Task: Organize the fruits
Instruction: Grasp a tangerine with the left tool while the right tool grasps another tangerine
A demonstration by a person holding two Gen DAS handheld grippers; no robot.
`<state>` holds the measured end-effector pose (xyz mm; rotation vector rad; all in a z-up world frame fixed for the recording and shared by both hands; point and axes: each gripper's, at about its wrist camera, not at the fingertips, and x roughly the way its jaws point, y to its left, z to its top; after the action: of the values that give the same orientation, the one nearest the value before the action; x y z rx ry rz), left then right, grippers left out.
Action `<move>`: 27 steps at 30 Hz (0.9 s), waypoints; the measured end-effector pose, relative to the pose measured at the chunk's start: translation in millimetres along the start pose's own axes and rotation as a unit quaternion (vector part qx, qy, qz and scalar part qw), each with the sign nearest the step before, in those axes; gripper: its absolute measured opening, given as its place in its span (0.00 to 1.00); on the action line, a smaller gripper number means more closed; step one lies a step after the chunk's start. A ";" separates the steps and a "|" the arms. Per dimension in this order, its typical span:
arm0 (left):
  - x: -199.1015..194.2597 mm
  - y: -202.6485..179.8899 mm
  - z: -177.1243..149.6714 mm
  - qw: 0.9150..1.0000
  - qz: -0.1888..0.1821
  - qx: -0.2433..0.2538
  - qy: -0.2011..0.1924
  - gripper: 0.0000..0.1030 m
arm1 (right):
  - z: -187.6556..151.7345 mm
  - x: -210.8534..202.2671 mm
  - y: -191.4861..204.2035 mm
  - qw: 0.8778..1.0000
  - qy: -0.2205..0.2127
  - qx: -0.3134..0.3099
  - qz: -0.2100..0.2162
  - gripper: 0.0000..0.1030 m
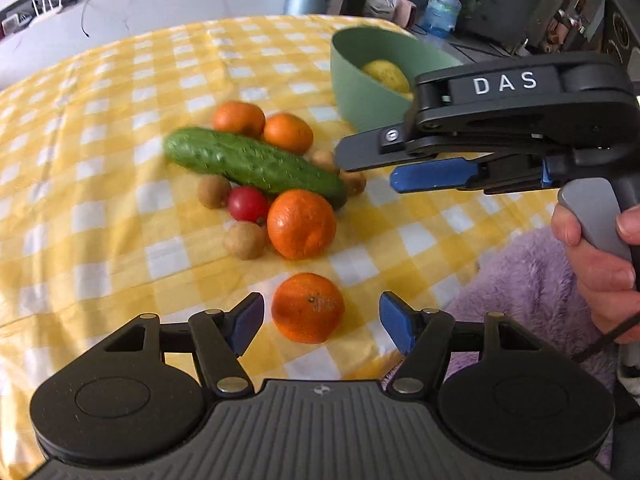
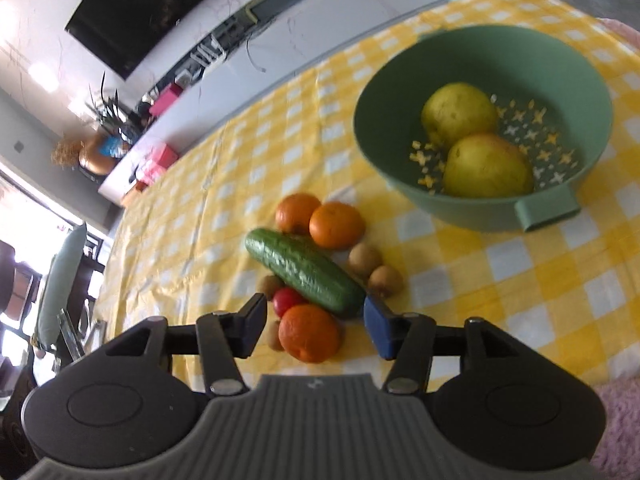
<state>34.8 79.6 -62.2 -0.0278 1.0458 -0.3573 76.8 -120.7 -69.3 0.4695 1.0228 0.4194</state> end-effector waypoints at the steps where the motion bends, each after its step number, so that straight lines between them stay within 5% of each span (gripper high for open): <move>1: 3.9 1.5 -0.2 1.000 0.001 -0.004 0.001 0.76 | -1.6 4.3 1.3 1.000 0.008 -0.002 -0.003 0.51; 7: 17.0 12.5 -2.8 0.999 -0.011 -0.029 -0.015 0.67 | -4.5 31.0 7.7 0.999 0.049 -0.007 -0.008 0.51; 11: 15.7 21.3 -1.5 0.997 -0.037 -0.060 -0.015 0.47 | -4.1 35.4 7.4 0.998 0.055 -0.008 -0.012 0.51; 27: -2.7 61.3 -13.5 0.987 -0.022 -0.154 -0.027 0.46 | -7.5 39.8 21.0 0.999 0.037 -0.014 -0.034 0.57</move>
<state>39.0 140.1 -78.5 -0.3374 1.0400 -0.2310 86.1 -80.7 -89.1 0.3943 1.0998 0.3918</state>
